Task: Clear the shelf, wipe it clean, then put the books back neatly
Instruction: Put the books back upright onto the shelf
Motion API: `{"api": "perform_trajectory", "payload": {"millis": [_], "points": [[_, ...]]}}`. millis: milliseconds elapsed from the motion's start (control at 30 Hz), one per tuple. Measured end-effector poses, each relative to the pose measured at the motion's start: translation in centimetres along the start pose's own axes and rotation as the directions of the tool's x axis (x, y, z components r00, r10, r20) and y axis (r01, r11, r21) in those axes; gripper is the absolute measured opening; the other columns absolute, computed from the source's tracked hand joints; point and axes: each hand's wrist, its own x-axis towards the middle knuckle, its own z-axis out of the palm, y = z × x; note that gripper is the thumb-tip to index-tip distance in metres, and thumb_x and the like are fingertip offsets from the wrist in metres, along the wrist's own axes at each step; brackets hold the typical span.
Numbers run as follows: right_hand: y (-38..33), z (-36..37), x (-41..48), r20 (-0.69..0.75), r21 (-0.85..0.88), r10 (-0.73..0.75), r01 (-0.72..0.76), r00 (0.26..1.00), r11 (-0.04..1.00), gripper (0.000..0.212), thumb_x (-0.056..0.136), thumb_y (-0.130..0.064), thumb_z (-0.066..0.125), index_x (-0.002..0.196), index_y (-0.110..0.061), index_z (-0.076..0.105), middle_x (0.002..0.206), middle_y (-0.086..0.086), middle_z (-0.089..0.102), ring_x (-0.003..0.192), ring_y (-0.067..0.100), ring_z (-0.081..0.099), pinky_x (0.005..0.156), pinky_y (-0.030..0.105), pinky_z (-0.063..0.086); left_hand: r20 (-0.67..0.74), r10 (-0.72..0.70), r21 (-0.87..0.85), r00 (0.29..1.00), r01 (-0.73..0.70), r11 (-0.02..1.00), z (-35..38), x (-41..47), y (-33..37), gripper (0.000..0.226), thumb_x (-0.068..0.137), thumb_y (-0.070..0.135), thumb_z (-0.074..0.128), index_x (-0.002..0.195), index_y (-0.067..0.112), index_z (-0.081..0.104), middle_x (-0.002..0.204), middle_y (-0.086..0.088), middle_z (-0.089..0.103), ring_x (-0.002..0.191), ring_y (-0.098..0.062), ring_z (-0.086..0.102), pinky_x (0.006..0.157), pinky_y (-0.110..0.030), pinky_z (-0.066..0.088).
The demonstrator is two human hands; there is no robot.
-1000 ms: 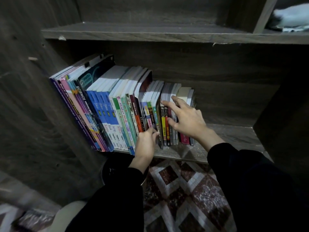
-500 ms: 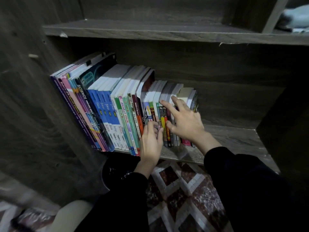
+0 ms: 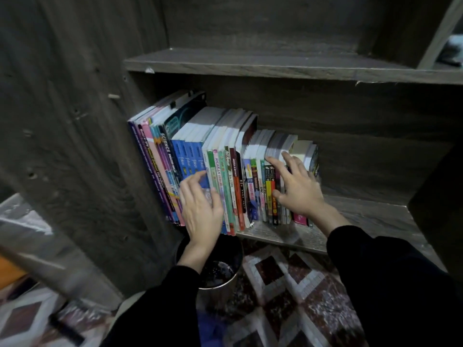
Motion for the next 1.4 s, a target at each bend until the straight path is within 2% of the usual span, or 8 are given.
{"api": "perform_trajectory", "payload": {"millis": [100, 233, 367, 533, 833, 1067, 1233, 1400], "points": [[-1.1, -0.4, 0.3, 0.019, 0.072, 0.061, -0.062, 0.998, 0.995, 0.084, 0.081, -0.019, 0.061, 0.145, -0.044, 0.013, 0.160, 0.000, 0.000, 0.147, 0.025, -0.003, 0.110, 0.066, -0.001, 0.025, 0.018, 0.031, 1.000, -0.019, 0.999, -1.7, 1.9, -0.6, 0.042, 0.082, 0.006, 0.053, 0.124, 0.004, 0.049, 0.120, -0.015, 0.049, 0.114, -0.030, 0.047, 0.097, -0.036, 0.035], [-3.8, -2.0, 1.0, -0.049, 0.214, 0.124, -0.111, 0.991, 0.971, 0.069, 0.080, -0.014, 0.059, 0.142, -0.028, 0.032, 0.159, 0.003, 0.012, 0.146, 0.029, 0.002, 0.113, 0.062, 0.000, 0.034, 0.048, 0.046, 0.998, -0.050, 0.998, -3.7, 4.3, -0.5, 0.040, 0.085, -0.001, 0.056, 0.124, 0.006, 0.051, 0.122, -0.014, 0.049, 0.113, -0.026, 0.046, 0.089, -0.017, 0.027], [-7.6, -3.5, 1.2, -0.278, 0.373, -0.058, 0.163, 0.959, 0.913, 0.070, 0.080, -0.003, 0.055, 0.144, -0.023, 0.034, 0.156, 0.002, 0.024, 0.145, 0.022, 0.014, 0.119, 0.050, 0.011, 0.089, 0.063, 0.020, 0.994, -0.065, 0.998, -4.5, 5.4, -0.1, 0.044, 0.086, 0.001, 0.054, 0.129, 0.011, 0.051, 0.120, -0.010, 0.048, 0.113, -0.022, 0.045, 0.089, -0.013, 0.024], [-9.6, -3.3, 1.3, -0.182, 0.201, -0.338, 0.371, 0.923, 0.906, 0.079, 0.080, -0.003, 0.053, 0.149, -0.028, 0.024, 0.158, -0.003, 0.022, 0.147, 0.016, 0.010, 0.120, 0.043, 0.008, 0.267, 0.168, 0.009, 0.949, -0.176, 0.984, -4.5, 5.8, 0.7, 0.064, 0.088, 0.001, 0.049, 0.146, 0.024, 0.036, 0.119, -0.005, 0.047, 0.109, -0.016, 0.041, 0.084, -0.026, 0.036], [-9.7, -2.7, 1.4, -0.123, 0.051, -0.325, 0.333, 0.938, 0.942, 0.073, 0.087, -0.021, 0.055, 0.149, -0.031, 0.018, 0.159, -0.007, 0.014, 0.147, 0.014, 0.007, 0.118, 0.051, 0.007, 0.390, 0.055, 0.123, 0.919, -0.111, 0.986, -4.1, 5.5, 0.6, 0.072, 0.087, 0.003, 0.046, 0.146, 0.038, 0.025, 0.117, -0.001, 0.047, 0.104, -0.017, 0.039, 0.077, -0.032, 0.041], [-9.8, -2.7, 1.6, -0.148, 0.030, -0.316, 0.324, 0.937, 0.946, 0.065, 0.090, -0.029, 0.056, 0.146, -0.031, 0.024, 0.158, -0.007, 0.020, 0.146, 0.015, 0.013, 0.117, 0.054, 0.014, 0.287, 0.095, 0.029, 0.953, -0.108, 0.994, -5.0, 3.1, 0.3, 0.060, 0.084, 0.002, 0.050, 0.140, 0.021, 0.040, 0.113, -0.005, 0.049, 0.104, -0.018, 0.044, 0.081, -0.038, 0.047], [-9.9, -2.6, 1.4, -0.146, 0.124, -0.316, 0.334, 0.938, 0.934, 0.068, 0.087, -0.021, 0.058, 0.146, -0.027, 0.025, 0.157, -0.006, 0.021, 0.146, 0.015, 0.009, 0.114, 0.043, 0.023, 0.298, 0.079, -0.151, 0.951, -0.035, 0.988, -5.1, 2.0, 0.7, 0.045, 0.091, 0.021, 0.057, 0.127, 0.027, 0.030, 0.112, -0.012, 0.056, 0.075, -0.021, 0.064, 0.068, -0.038, 0.054], [-10.1, -2.7, 1.3, -0.131, 0.129, -0.310, 0.326, 0.942, 0.936, 0.074, 0.082, -0.012, 0.058, 0.146, -0.027, 0.024, 0.157, -0.007, 0.019, 0.146, 0.014, 0.007, 0.115, 0.041, 0.024, 0.394, -0.022, -0.217, 0.919, 0.116, 0.969, -4.0, 3.6, 1.5, 0.056, 0.097, 0.007, 0.046, 0.144, 0.022, 0.021, 0.060, -0.004, 0.056, 0.041, -0.009, 0.047, 0.038, -0.031, 0.042]]}}
